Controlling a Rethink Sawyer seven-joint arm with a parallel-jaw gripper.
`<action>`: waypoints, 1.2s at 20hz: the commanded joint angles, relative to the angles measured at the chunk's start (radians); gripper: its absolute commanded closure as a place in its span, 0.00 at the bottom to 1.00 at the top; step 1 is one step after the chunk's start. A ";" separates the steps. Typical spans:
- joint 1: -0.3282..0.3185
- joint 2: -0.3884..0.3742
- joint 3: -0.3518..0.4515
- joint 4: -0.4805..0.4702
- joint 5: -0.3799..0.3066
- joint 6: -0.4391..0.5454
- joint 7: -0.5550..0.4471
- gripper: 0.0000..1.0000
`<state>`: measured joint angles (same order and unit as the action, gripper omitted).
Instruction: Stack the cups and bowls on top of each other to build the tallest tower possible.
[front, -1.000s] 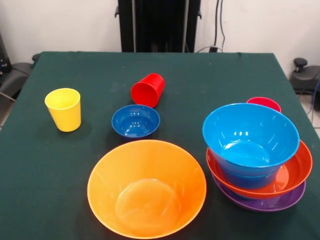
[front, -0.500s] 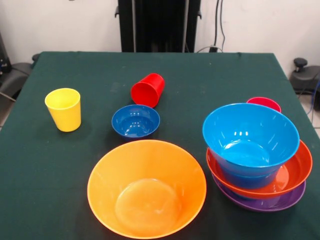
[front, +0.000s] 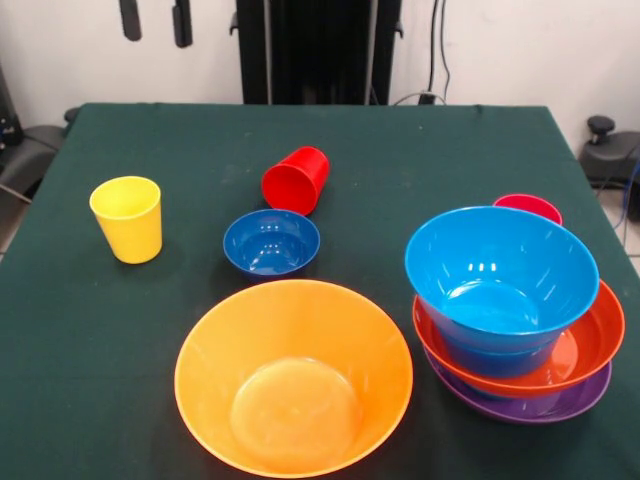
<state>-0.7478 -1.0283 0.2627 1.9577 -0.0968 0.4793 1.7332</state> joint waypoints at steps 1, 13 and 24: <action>-0.003 0.086 0.072 0.146 -0.106 -0.096 -0.026 0.00; 0.007 0.098 0.062 0.167 -0.128 -0.136 0.017 0.00; 0.032 0.121 0.047 0.165 -0.131 -0.170 0.045 0.00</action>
<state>-0.7462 -0.9765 0.2644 2.0786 -0.1546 0.3715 1.7332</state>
